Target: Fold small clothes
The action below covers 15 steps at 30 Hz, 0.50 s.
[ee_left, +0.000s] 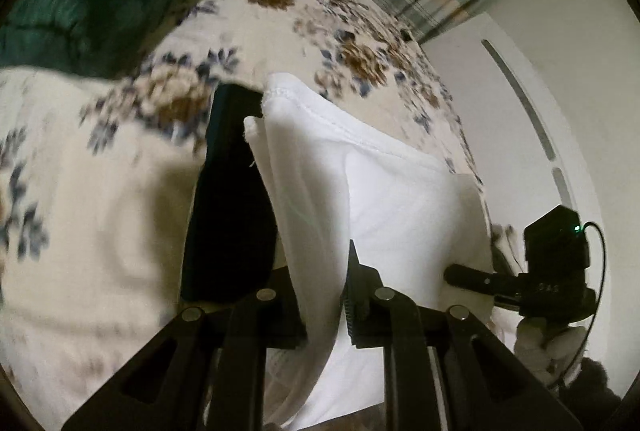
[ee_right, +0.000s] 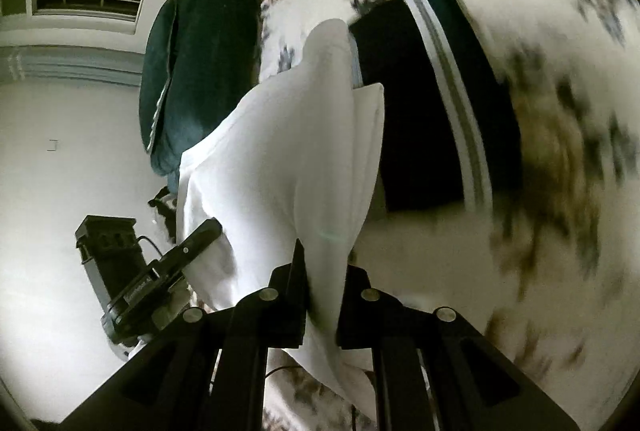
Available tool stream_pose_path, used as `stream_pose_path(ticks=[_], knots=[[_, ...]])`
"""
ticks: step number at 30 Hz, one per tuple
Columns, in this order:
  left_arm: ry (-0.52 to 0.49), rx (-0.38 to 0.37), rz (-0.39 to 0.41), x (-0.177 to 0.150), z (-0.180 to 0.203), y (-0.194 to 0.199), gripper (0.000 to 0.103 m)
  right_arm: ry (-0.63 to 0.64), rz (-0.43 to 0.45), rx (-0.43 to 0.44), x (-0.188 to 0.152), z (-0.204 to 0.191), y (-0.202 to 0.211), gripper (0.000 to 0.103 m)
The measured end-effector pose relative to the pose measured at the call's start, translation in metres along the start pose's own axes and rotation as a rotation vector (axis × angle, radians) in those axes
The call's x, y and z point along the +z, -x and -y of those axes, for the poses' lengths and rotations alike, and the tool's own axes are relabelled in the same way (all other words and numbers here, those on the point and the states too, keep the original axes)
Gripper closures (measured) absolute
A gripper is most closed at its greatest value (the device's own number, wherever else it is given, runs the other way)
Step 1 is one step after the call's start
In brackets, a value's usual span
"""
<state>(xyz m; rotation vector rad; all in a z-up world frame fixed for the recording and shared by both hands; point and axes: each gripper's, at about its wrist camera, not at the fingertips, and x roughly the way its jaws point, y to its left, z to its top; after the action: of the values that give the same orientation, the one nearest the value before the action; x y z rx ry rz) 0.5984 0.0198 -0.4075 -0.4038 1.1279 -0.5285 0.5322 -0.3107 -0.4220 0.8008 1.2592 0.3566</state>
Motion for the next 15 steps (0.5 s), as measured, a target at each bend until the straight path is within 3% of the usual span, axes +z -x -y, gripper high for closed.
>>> stream_pose_path(ticks=[6, 11, 14, 15], knots=[[-0.003, 0.079, -0.013, 0.047, -0.020, -0.060, 0.090, 0.016, -0.017, -0.064, 0.083, 0.016, -0.038, 0.093], [-0.010, 0.149, -0.027, 0.058, -0.028, -0.082, 0.086, 0.040, -0.059, -0.135, 0.104, 0.026, -0.067, 0.092], [-0.079, 0.249, 0.037, 0.057, -0.017, -0.075, 0.075, 0.092, -0.040, -0.234, 0.099, 0.016, -0.074, 0.074], [-0.106, 0.289, 0.059, 0.057, -0.012, -0.072, 0.068, 0.120, -0.021, -0.314, 0.094, 0.010, -0.073, 0.058]])
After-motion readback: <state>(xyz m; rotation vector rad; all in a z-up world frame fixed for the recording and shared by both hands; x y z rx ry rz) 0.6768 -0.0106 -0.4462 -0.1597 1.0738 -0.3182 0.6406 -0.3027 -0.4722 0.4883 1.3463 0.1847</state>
